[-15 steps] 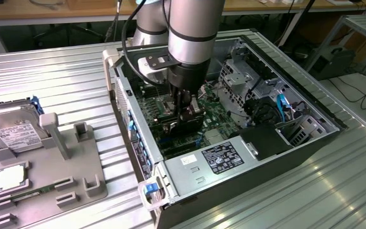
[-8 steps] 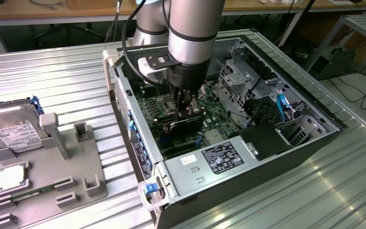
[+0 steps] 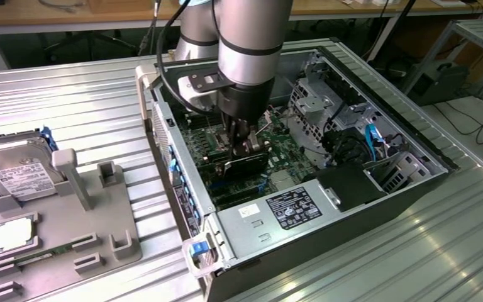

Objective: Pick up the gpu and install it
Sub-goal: 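Press down on the gpu until it lock into place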

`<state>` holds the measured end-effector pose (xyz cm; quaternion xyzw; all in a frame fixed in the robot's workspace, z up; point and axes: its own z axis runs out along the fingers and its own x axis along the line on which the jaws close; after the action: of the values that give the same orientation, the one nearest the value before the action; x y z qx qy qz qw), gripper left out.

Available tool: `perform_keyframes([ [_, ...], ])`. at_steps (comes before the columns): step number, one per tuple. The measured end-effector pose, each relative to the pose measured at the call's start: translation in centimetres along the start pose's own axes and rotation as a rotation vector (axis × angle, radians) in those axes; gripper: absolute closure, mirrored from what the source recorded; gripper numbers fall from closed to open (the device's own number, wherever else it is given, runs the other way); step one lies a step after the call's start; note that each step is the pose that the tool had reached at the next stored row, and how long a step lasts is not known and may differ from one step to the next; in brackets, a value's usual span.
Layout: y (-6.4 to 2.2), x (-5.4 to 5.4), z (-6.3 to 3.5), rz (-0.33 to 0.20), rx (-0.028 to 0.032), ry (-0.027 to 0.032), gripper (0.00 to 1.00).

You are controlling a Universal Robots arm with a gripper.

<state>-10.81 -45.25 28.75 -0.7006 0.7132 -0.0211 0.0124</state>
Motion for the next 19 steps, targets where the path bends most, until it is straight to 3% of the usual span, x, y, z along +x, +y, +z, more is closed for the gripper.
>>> perform_keyframes([
  [1,0.59,0.0,-0.03,0.000,0.0002,-0.0001,0.89],
  [9,2.45,0.0,-0.10,0.000,0.0001,-0.0001,0.89],
  [10,2.45,0.0,-0.10,0.000,-0.0074,0.0000,0.89],
  [12,2.45,0.0,-0.10,0.000,-0.0282,0.0004,0.89],
  [13,2.43,0.0,-0.11,-0.001,-0.0475,0.0008,0.89],
  [14,2.40,0.0,-0.11,-0.001,-0.0638,0.0009,0.89],
  [15,2.38,0.0,-0.10,-0.001,-0.0747,0.0011,0.89],
  [16,2.36,0.0,-0.12,-0.001,-0.0954,0.0016,0.89],
  [18,2.29,0.0,-0.13,-0.002,-0.1266,0.0023,0.89],
  [19,2.27,0.0,-0.13,-0.002,-0.1359,0.0024,0.89],
])
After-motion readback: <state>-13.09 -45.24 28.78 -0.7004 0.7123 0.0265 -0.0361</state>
